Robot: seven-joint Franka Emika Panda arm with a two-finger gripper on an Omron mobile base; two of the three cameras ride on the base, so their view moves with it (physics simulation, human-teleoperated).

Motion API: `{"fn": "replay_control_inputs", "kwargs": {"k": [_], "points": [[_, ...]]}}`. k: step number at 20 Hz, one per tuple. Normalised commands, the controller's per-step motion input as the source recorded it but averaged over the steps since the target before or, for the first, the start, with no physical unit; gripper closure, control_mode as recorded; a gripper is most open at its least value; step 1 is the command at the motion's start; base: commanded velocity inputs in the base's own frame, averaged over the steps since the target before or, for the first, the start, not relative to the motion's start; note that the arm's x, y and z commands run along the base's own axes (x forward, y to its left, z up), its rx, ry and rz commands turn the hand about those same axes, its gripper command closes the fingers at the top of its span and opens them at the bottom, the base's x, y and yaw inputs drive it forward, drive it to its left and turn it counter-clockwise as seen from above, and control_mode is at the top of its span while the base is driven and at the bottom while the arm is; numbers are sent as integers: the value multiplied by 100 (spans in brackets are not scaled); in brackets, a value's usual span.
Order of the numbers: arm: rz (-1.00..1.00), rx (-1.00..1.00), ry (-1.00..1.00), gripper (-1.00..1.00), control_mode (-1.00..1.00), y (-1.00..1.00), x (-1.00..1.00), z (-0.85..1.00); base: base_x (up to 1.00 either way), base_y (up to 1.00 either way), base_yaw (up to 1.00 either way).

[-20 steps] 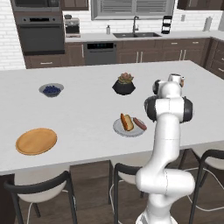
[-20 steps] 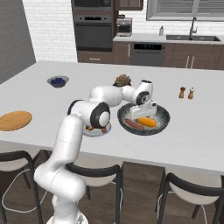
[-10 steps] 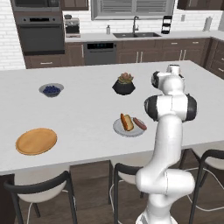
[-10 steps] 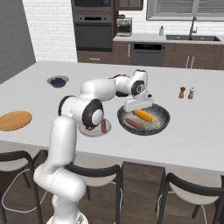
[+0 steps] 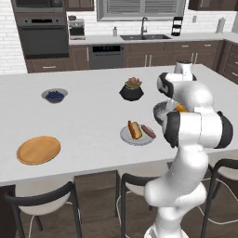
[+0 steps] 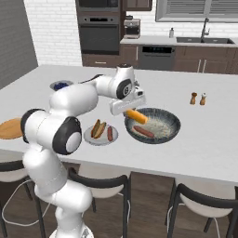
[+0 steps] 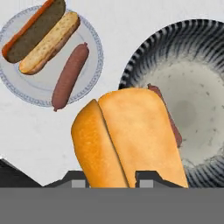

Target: Place one bun and one sausage from the bowl on each plate.

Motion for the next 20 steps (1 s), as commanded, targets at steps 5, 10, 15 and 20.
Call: {"fn": "replay_control_inputs", "kwargs": {"k": [5, 10, 15, 20], "points": [[3, 0, -6, 100, -100, 89, -100, 67, 0, 0, 0], [7, -1, 1, 100, -100, 71, -100, 28, 0, 0, 0], [0, 5, 6, 100, -100, -1, -84, -4, 0, 0, 0], [-1, 3, 0, 100, -100, -12, -13, -2, 0, 0, 0]]}}
